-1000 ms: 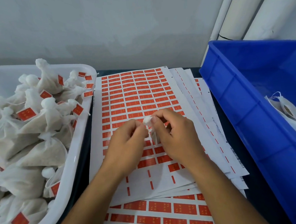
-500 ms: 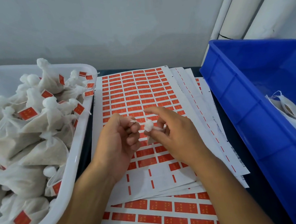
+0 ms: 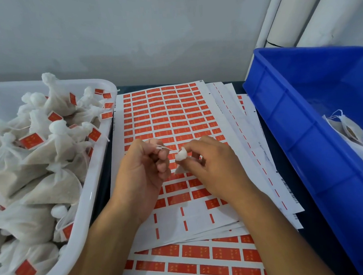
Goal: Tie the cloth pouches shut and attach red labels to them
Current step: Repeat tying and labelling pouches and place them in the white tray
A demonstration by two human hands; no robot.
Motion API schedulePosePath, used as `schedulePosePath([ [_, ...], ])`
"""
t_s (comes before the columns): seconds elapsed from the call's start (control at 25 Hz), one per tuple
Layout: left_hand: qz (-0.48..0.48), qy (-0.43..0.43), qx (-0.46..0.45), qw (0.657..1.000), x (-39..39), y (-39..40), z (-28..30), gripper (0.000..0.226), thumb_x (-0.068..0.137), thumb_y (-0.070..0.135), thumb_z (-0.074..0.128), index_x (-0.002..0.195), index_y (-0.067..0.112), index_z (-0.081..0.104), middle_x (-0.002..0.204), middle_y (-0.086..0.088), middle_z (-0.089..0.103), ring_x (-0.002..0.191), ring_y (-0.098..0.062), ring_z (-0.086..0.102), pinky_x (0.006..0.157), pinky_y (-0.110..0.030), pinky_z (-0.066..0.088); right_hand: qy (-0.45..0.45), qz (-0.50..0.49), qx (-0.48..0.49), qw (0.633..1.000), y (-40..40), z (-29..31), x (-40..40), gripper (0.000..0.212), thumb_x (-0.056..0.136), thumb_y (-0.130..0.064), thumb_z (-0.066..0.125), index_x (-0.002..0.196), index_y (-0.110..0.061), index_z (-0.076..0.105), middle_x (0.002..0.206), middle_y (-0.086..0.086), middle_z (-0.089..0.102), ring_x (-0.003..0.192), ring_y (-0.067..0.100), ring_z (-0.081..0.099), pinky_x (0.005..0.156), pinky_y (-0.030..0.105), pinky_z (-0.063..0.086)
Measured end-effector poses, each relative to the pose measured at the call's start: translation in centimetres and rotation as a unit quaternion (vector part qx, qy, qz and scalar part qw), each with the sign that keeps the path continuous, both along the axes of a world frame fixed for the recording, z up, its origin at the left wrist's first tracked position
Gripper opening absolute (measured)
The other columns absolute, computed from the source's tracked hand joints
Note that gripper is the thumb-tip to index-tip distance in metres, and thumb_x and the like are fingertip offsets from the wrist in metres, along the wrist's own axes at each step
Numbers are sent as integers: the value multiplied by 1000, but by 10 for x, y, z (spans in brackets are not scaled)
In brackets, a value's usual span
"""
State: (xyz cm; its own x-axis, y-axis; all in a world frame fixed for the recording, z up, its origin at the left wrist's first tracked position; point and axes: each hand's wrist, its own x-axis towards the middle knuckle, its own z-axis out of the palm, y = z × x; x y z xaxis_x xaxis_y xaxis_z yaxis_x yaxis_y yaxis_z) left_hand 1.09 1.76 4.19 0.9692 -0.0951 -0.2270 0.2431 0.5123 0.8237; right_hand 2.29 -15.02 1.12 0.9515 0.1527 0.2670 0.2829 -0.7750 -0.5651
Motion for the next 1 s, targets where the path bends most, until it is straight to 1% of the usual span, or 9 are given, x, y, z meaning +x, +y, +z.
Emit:
schedulePosePath([
  [0.08, -3, -8, 22, 1000, 0, 0, 0, 15, 83, 23, 51, 71, 19, 59, 67, -3, 52, 55, -10, 44, 53, -22, 46, 25, 0, 19, 999, 1, 1, -1, 32, 94, -58, 61, 122, -44, 61, 99, -24, 63, 83, 3, 61, 75, 15, 51],
  [0.2, 21, 1, 160, 987, 1, -1, -6, 19, 77, 35, 54, 68, 32, 70, 71, 4, 65, 59, -13, 61, 58, -21, 52, 110, 17, 113, 987, -4, 10, -4, 55, 87, -60, 69, 136, -57, 42, 92, -29, 61, 83, -2, 65, 66, 8, 50],
  [0.32, 60, -12, 248, 967, 3, -2, -11, 23, 84, 44, 50, 92, 49, 71, 98, 25, 74, 88, 4, 72, 64, -19, 55, 114, -59, 126, 984, -23, 16, 3, 55, 93, -60, 62, 141, -51, 37, 93, -32, 57, 83, 1, 63, 68, 13, 49],
  [0.4, 71, -38, 227, 970, 4, -2, -12, 23, 87, 43, 48, 88, 48, 71, 107, 22, 75, 97, 2, 72, 71, -20, 55, 112, -140, 75, 981, -44, 20, 8, 51, 97, -58, 56, 142, -44, 38, 100, -29, 58, 82, 3, 61, 69, 18, 48],
  [0.52, 93, -46, 198, 975, 4, -2, -11, 21, 86, 42, 52, 78, 37, 71, 98, 8, 78, 90, -9, 76, 64, -19, 58, 170, -193, -16, 966, -69, 22, 10, 48, 97, -57, 56, 138, -37, 42, 123, -6, 65, 95, 12, 64, 74, 29, 52],
  [0.68, 131, -40, 201, 970, 6, 0, -12, 20, 85, 38, 50, 76, 27, 65, 72, 8, 68, 62, -4, 68, 52, -17, 52, 211, -200, -34, 956, -82, 20, 3, 48, 97, -57, 58, 136, -35, 42, 128, -2, 63, 101, 15, 64, 77, 33, 56],
  [0.76, 148, -34, 204, 967, 4, 0, -11, 21, 86, 39, 51, 73, 30, 65, 70, 9, 68, 59, -4, 68, 50, -16, 51, 206, -204, -31, 956, -86, 19, 0, 47, 97, -55, 58, 136, -34, 43, 127, -2, 64, 102, 16, 64, 82, 36, 57],
  [0.88, 156, -38, 194, 968, 2, -2, -10, 26, 94, 34, 53, 73, 31, 67, 81, 12, 75, 67, -2, 73, 51, -16, 52, 207, -205, -20, 956, -92, 17, -3, 44, 97, -54, 59, 133, -33, 45, 125, -3, 64, 99, 15, 65, 70, 28, 52],
  [1.0, 153, -53, 209, 964, 3, -3, -8, 26, 101, 27, 51, 83, 22, 68, 71, 14, 72, 62, 1, 70, 49, -12, 51, 216, -190, 17, 958, -92, 15, -6, 40, 96, -53, 60, 129, -35, 47, 119, -8, 65, 90, 9, 64, 61, 20, 45],
])
